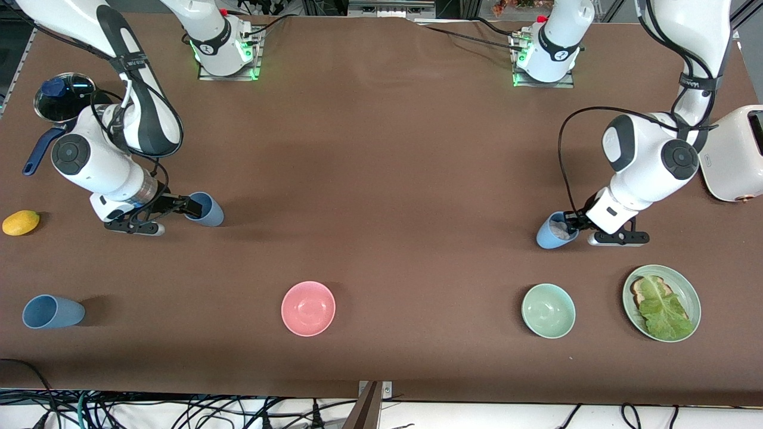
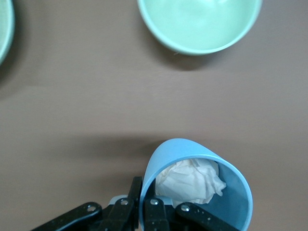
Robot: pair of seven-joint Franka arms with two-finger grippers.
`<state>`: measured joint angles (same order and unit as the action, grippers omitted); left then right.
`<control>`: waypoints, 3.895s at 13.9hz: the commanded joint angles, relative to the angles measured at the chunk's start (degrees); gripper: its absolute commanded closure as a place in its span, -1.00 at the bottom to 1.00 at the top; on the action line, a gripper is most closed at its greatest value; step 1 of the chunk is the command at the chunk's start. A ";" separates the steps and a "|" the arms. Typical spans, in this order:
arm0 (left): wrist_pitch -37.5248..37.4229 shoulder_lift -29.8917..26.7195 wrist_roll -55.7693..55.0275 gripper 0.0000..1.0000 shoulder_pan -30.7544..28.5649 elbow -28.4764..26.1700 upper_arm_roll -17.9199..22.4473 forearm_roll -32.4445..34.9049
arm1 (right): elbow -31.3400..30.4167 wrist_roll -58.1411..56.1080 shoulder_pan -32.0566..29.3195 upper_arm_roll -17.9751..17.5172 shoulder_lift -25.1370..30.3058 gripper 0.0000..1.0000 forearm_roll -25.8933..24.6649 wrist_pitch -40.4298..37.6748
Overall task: Stack blue cups with both arms
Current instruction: 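Carry the tissue cup to the middle while the right gripper grasps the cup, then set down the tissue cup, open the left gripper while the right gripper carries the cup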
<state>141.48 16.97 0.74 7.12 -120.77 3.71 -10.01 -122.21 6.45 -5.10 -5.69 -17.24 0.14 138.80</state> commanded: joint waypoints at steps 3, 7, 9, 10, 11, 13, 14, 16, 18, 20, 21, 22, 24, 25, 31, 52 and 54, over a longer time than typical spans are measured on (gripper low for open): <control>-2.88 -0.98 -14.58 1.00 3.87 2.46 -3.69 -1.25 | 0.05 0.41 -0.26 -0.20 -0.60 -0.08 0.74 0.42; -2.62 0.34 -30.58 1.00 9.56 4.92 -6.52 -0.72 | 0.05 2.43 -0.17 -0.29 -0.69 0.95 0.65 0.16; -2.62 0.87 -37.18 1.00 12.82 6.51 -6.52 -0.54 | 0.05 2.25 -0.08 -0.38 -0.69 1.00 0.65 0.07; -2.62 1.31 -40.34 1.00 14.66 7.38 -6.52 -0.63 | 0.22 1.99 0.18 -0.46 -0.69 1.00 0.65 0.16; -2.62 1.92 -44.38 1.00 16.51 8.52 -6.44 -0.54 | 1.27 1.81 0.18 -0.55 -0.69 1.00 0.65 -0.45; -2.62 4.11 -53.08 1.00 21.07 11.68 -6.26 -0.45 | 3.72 1.90 0.18 -0.55 -0.60 1.00 0.65 -4.56; -2.70 5.60 -57.30 1.00 23.01 13.87 -6.17 -0.45 | 5.30 1.99 0.27 -0.81 -0.51 1.00 0.65 -6.85; -2.79 7.80 -63.29 1.00 25.83 17.22 -6.09 -0.19 | 8.99 3.12 0.27 -2.22 -0.51 1.00 0.65 -11.86; -2.79 9.91 -68.39 1.00 27.94 19.60 -6.00 2.78 | 12.33 4.62 1.14 -2.31 -0.51 1.00 0.65 -16.34; -2.79 11.76 -74.27 1.00 29.09 20.66 -6.09 7.52 | 15.24 7.42 2.46 -2.40 -0.51 1.00 0.65 -19.86; -2.70 12.64 -76.22 1.00 29.18 21.01 -6.17 8.85 | 16.29 8.92 3.69 -2.40 -0.51 1.00 0.65 -21.10; -2.70 13.34 -77.63 1.00 29.88 21.10 -6.17 9.56 | 17.18 10.76 4.39 -2.40 -0.51 1.00 0.65 -22.07; -2.70 15.10 -80.96 1.00 31.63 22.33 -6.00 9.65 | 19.20 14.10 6.67 -2.40 -0.42 1.00 0.65 -24.44; -2.70 15.46 -82.29 1.00 31.82 22.68 -6.00 10.09 | 20.34 16.12 7.82 -2.40 -0.42 1.00 0.65 -25.84; -2.70 17.65 -87.57 1.00 33.84 23.39 -5.91 13.87 | 25.18 26.32 14.68 -2.40 -0.51 1.00 0.82 -29.72; -6.11 11.69 -85.91 -0.53 33.58 23.48 -5.38 16.07 | 31.07 40.38 23.20 -2.40 -0.95 1.00 2.32 -32.54; -11.20 8.71 -81.88 -0.55 33.14 23.39 -5.38 15.55 | 31.51 42.76 25.31 -2.31 -1.56 1.00 2.14 -32.45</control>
<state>135.05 29.47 -83.71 40.15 -96.72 -2.15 4.21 -92.95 46.62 18.25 -8.29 -17.65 1.72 107.70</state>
